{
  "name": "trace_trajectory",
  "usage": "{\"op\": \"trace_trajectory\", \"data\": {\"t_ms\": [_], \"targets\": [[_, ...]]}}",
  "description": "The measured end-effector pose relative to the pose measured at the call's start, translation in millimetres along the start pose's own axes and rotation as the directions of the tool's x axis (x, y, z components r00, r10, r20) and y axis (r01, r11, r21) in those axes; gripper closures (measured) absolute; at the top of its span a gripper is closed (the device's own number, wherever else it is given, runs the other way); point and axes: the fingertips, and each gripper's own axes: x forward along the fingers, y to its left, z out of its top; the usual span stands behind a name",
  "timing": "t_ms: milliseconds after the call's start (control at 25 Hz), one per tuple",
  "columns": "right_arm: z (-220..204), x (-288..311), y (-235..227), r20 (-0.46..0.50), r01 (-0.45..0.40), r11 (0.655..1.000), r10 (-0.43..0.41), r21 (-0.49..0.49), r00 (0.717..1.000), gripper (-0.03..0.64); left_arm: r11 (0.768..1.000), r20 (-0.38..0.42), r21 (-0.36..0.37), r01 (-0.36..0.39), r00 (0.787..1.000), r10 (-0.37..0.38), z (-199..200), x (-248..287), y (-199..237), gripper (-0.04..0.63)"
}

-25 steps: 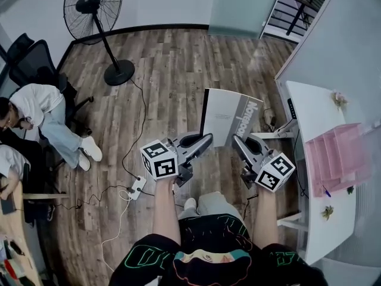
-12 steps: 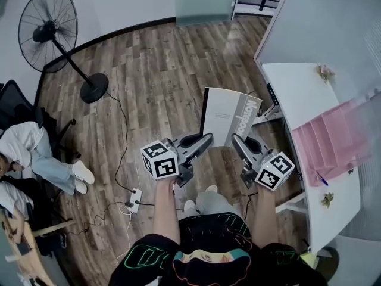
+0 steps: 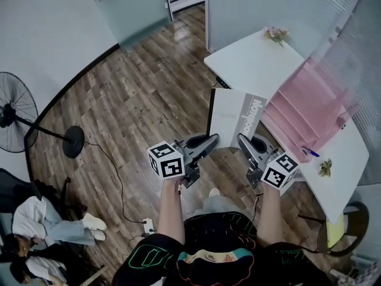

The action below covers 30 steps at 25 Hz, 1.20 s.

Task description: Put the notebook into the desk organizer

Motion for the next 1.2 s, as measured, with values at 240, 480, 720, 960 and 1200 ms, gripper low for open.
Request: {"op": "trace_trajectory", "data": {"t_ms": [240, 480, 720, 960, 1200], "targets": [[-8, -43, -43, 0.029, 0.131, 0.990, -0.133, 0.047, 0.991, 0.597, 0.995, -0.102, -0.054, 0.082, 0.991, -0.087, -28, 56, 3, 0.591], [-27, -93, -87, -0.002, 0.285, 0.955, -0.286, 0.083, 0.958, 0.595, 0.975, -0.237, -0.160, 0.153, 0.953, -0.188, -70, 113, 2, 0.591], [-48, -102, -103, -0.071, 0.417, 0.903, -0.411, 0.101, 0.909, 0.584, 0.944, -0.322, -0.269, 0.190, 0.906, -0.274, -92, 128, 18, 0.591], [-63, -119, -115, -0.070, 0.492, 0.854, -0.488, 0.171, 0.870, 0.581, 0.917, -0.381, -0.335, 0.215, 0.860, -0.341, -112, 145, 23, 0.591], [-62, -131, -123, -0.035, 0.557, 0.802, -0.564, 0.216, 0.825, 0.581, 0.904, -0.415, -0.347, 0.251, 0.823, -0.387, -115, 164, 24, 0.591]]}}
